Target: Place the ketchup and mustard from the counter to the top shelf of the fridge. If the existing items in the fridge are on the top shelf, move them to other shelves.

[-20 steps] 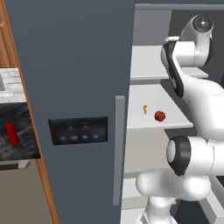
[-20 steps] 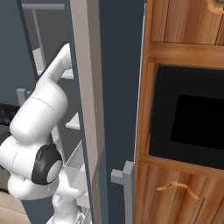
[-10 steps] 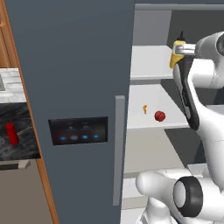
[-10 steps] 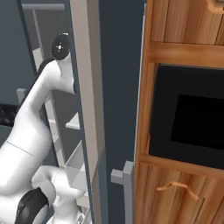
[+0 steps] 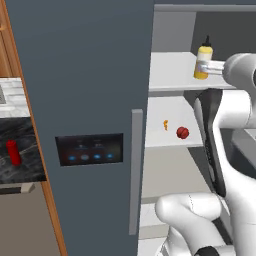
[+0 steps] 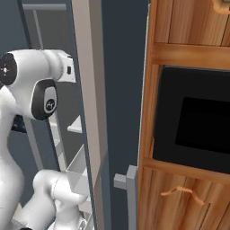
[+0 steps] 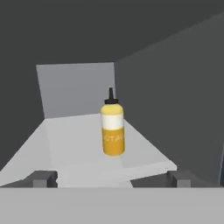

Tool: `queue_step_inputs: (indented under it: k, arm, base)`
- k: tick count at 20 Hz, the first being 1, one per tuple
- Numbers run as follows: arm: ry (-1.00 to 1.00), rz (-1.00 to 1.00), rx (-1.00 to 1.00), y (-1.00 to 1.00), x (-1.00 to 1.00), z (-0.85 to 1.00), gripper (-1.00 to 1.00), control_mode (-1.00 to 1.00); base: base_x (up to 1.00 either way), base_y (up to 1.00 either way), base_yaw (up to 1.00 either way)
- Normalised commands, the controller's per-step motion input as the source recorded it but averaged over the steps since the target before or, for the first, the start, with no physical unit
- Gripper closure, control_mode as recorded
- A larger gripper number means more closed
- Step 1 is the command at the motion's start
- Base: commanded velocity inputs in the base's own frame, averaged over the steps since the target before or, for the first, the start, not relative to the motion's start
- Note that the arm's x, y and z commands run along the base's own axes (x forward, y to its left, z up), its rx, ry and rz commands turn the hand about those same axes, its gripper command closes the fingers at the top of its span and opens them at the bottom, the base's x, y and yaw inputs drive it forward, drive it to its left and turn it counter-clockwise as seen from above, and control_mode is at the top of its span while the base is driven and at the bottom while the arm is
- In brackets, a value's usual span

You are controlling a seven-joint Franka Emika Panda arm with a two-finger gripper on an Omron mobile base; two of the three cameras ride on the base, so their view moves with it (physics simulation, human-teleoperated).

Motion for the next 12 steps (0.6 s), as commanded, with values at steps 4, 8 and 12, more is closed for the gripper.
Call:
queue_step_inputs:
  k: [4, 8, 12]
  arm:
    - [0.02, 0.0, 0.19, 0.68, -1.0, -0.17, -1.0, -1.0]
    - [0.05, 0.0, 0.18, 0.54, -1.0, -0.63, -1.0, -1.0]
    - [0.13, 0.04, 0.16, 0.26, -1.0, -0.54, -1.0, -1.0]
  base:
    - [0.0, 0.0, 0.0]
    - [0.0, 0.0, 0.0]
    - [0.0, 0.0, 0.0]
